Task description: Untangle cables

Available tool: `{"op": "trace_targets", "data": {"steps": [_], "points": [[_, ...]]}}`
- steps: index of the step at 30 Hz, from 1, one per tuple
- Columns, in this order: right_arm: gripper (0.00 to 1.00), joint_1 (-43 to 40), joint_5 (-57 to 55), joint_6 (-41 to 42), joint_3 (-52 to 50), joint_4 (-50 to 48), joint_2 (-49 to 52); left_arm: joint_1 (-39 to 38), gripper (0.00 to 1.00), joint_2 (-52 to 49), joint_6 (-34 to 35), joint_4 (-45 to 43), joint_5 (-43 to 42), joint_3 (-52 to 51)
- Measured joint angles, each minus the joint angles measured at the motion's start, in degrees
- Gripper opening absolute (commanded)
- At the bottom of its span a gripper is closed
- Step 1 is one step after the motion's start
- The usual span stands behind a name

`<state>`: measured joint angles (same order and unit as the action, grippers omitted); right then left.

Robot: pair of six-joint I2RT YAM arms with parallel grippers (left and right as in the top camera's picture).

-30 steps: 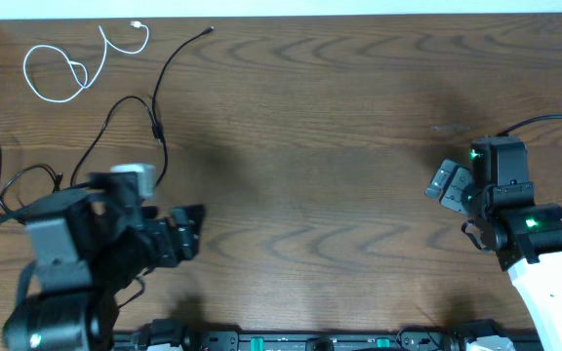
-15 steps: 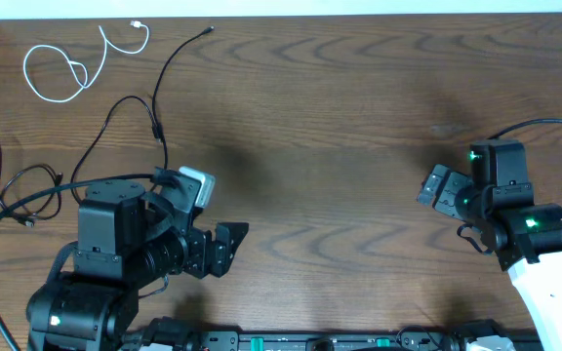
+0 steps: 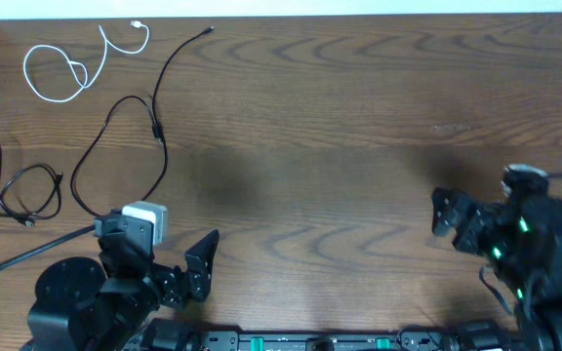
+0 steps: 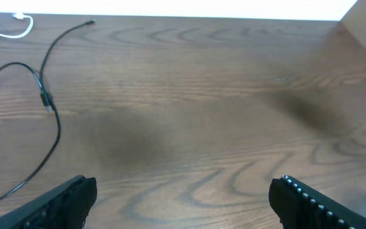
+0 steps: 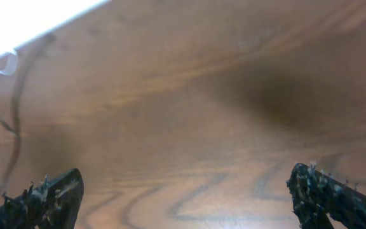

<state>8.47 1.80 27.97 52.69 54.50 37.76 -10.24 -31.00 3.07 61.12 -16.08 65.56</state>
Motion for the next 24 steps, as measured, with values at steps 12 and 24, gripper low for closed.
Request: {"op": "trace_targets", "data": {"steps": [12, 24], "points": [[0.99, 0.00, -0.90, -4.35, 0.02, 10.21, -15.41, 0.00, 0.98, 0.37, 0.31, -0.02, 1.27, 0.00], [0.99, 0.02, -1.18, -4.79, 0.00, 11.15, -15.37, 0.00, 0.98, 0.37, 0.33, -0.04, 1.40, 0.00]]}}
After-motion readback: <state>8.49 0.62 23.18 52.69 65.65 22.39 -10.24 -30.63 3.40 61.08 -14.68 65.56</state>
